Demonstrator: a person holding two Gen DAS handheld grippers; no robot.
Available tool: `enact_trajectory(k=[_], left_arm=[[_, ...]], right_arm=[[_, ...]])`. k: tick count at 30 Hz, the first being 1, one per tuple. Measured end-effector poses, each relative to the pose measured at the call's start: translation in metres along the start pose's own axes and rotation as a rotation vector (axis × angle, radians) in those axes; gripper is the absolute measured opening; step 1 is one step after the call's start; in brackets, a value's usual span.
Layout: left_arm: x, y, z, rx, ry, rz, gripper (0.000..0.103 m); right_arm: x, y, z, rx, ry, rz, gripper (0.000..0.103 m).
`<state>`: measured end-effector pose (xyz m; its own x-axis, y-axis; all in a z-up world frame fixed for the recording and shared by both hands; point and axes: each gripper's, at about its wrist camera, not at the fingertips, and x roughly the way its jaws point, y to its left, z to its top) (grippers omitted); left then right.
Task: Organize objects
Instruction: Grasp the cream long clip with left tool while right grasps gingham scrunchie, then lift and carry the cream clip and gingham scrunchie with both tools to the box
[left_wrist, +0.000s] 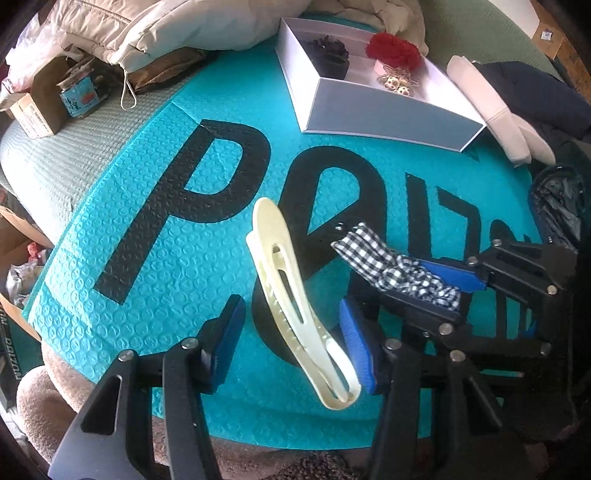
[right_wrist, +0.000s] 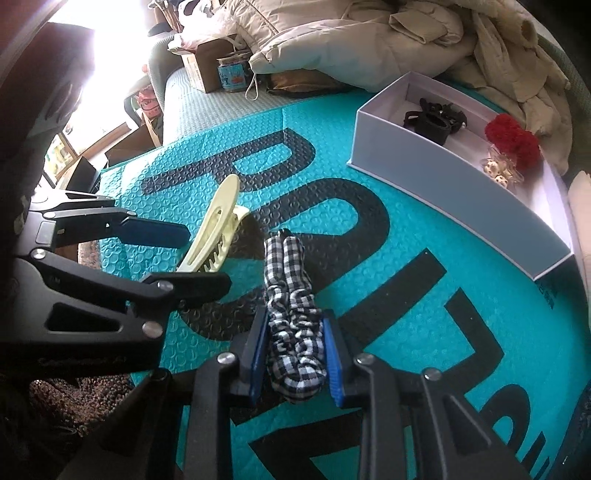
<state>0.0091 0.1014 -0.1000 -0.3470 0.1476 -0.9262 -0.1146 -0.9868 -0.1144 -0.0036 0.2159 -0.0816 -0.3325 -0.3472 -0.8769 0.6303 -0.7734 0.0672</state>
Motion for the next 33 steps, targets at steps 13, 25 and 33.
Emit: enact_trajectory(k=[13,25,33], left_arm=[[-0.006,0.006,-0.004,0.045,-0.017,0.092,0.021],[-0.015,0.017,-0.005,0.014,-0.018,0.030,0.021],[-0.027,0.021,-0.003,-0.007,-0.022,-0.005,0.021]], right_arm=[[0.000,0.000,0.000,0.008,-0.001,0.010,0.027],[0.002,0.005,0.002,-0.005,-0.008,0.032,0.027],[-0.004,0.012,0.010,-0.035,-0.028,0.028,0.026]])
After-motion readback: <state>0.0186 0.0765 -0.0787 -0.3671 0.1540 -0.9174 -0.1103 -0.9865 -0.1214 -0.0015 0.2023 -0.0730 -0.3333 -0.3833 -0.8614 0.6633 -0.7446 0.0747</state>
